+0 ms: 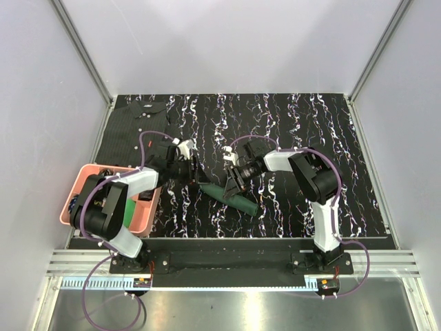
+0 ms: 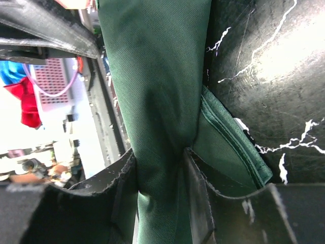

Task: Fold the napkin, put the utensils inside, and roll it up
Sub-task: Roll the napkin with the utensil

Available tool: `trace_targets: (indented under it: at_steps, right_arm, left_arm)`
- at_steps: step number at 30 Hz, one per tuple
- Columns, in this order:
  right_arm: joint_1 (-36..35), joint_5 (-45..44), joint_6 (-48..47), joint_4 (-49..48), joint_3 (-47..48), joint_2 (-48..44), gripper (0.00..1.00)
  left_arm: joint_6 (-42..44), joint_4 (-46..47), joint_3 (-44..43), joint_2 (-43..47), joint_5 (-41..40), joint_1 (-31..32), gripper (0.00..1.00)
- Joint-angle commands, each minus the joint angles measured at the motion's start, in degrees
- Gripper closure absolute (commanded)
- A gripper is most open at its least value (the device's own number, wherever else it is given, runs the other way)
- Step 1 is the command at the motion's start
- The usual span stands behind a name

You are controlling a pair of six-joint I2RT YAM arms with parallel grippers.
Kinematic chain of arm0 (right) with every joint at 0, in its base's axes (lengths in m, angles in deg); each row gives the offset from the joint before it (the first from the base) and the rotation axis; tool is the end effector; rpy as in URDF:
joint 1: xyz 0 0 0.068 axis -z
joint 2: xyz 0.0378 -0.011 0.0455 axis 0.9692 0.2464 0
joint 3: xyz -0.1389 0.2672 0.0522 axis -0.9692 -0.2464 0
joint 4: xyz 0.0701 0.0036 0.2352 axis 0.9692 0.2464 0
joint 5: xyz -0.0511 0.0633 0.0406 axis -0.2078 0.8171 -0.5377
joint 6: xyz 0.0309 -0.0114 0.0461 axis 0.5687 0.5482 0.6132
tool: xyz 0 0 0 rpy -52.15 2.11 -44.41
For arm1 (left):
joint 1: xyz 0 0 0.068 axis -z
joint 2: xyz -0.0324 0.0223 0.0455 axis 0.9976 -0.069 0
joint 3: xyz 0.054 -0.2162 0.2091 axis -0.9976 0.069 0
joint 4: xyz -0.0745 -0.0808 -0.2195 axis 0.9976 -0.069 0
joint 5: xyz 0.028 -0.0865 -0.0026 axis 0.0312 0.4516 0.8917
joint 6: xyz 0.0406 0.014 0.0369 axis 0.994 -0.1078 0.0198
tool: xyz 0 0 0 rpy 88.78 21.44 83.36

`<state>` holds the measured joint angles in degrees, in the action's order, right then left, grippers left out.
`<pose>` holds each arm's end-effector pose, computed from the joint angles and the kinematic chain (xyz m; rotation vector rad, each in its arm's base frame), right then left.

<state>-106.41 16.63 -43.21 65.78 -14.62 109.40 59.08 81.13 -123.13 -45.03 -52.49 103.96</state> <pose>0.3180 0.2285 0.1431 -0.9377 2.4730 1.6035 0.2660 -0.1099 0.2033 0.1378 2.4793 -1.0749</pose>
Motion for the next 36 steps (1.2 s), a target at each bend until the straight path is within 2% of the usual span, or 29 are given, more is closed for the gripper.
trace_targets:
  at_steps: [1, 4, 5, 7, 8, 9, 11, 18, 21, 22, 23, 26, 29, 36]
  right_arm:
    - [0.9, 2.2, 0.1, 1.8, 2.0, 3.4, 0.54]
    - [1.3, 2.3, 0.4, 1.8, 2.6, 3.8, 0.54]
    - [1.3, 2.1, 0.6, 1.9, 2.7, 3.6, 0.53]
    - [1.4, 0.6, 0.7, 2.3, 2.9, 2.7, 0.51]
    - [1.4, -1.1, 1.2, 2.6, 3.0, 2.2, 0.47]
    - [1.6, -2.3, 1.4, 3.1, 3.5, 1.1, 0.44]
    - [1.6, -6.0, 2.3, 4.1, 3.9, -1.1, 0.33]
    - [1.4, -18.9, 2.8, 4.7, 3.6, -13.3, 0.17]
    - [-1.4, -29.2, -0.2, 4.8, 2.2, -19.6, 0.17]
    - [-5.0, -32.8, -2.1, 4.9, 1.7, -21.0, 0.17]
    - [-7.0, -40.5, -4.5, 4.9, 1.3, -23.4, 0.17]
    - [-15.1, -51.7, -8.2, 4.8, -0.2, -25.5, 0.19]
    - [-19.8, -56.5, -9.5, 5.0, -0.8, -25.0, 0.25]
    - [-23.6, -59.3, -11.2, 4.9, -0.3, -19.8, 0.36]
  left_arm:
    - [0.6, 4.2, -0.9, -1.1, 1.9, 0.7, 0.54]
    - [0.4, 4.6, -1.4, -2.2, 2.3, 0.9, 0.72]
    - [0.3, 4.4, -1.6, -2.5, 2.4, 0.9, 0.82]
    - [0.2, 3.8, -2.1, -3.1, 1.9, 0.9, 0.91]
    - [0.0, 2.9, -2.4, -3.3, 1.4, 0.9, 0.98]
    - [-0.1, 2.1, -2.8, -3.6, 1.0, 0.9, 1.0]
    - [-0.4, -0.1, -4.2, -4.8, 0.2, 0.8, 1.0]
    - [-1.5, -5.3, -7.6, -8.4, 0.8, 0.5, 1.0]
    - [-2.4, -6.5, -8.6, -9.7, 1.7, 0.0, 1.0]
    - [-2.6, -7.0, -8.9, -9.9, 2.3, -0.2, 1.0]
    - [-2.8, -7.3, -9.2, -10.3, 2.6, -0.3, 1.0]
    - [-2.5, -8.8, -10.6, -11.7, 3.4, -0.9, 1.0]
    - [-2.6, -9.3, -11.4, -12.8, 4.1, -1.2, 1.0]
    - [-2.6, -9.6, -12.1, -13.4, 4.7, -1.2, 1.0]
